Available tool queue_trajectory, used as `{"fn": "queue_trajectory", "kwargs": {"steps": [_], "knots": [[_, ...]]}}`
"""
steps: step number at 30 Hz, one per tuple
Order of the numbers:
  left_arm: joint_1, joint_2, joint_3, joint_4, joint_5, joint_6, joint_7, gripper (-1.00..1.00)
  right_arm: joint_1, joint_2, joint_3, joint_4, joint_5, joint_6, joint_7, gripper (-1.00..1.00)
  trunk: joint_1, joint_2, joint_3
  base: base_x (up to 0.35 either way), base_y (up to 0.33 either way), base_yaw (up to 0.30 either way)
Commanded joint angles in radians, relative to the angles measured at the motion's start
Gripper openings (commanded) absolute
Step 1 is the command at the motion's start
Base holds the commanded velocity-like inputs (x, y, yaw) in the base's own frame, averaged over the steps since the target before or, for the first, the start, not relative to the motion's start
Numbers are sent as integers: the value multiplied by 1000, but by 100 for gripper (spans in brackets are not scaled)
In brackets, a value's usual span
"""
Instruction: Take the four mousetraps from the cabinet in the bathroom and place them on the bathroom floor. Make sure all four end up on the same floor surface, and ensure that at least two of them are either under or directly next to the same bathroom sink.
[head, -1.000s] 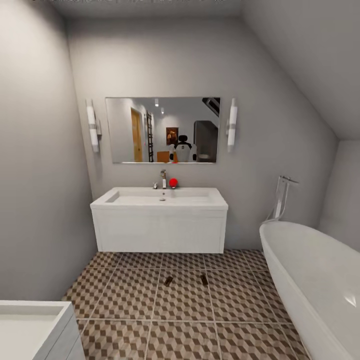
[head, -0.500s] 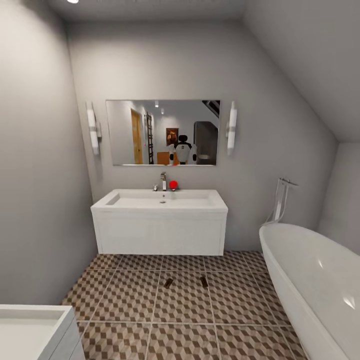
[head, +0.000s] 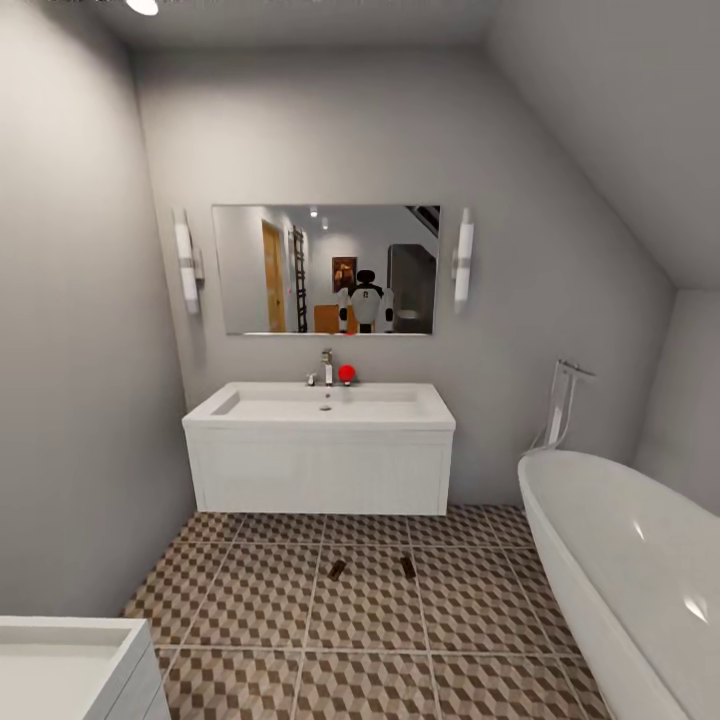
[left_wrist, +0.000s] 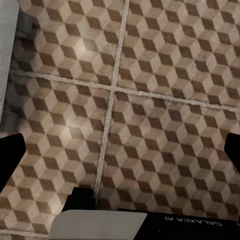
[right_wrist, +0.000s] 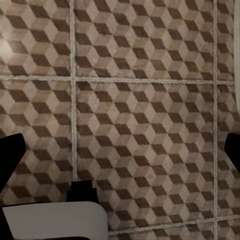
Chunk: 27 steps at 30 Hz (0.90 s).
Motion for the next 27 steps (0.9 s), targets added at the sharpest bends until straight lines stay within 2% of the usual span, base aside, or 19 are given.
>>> {"fn": "queue_trajectory", "kwargs": {"steps": [1,27], "knots": [[0,0,-9,0,9,-1,2,100,-1,0,-3,3,8,-5,-3,100,-4,6,2,0,0,0],[22,1,-8,0,8,-1,2,100,3,4,-3,3,8,0,0,100,-104,188,83,0,0,0]]}}
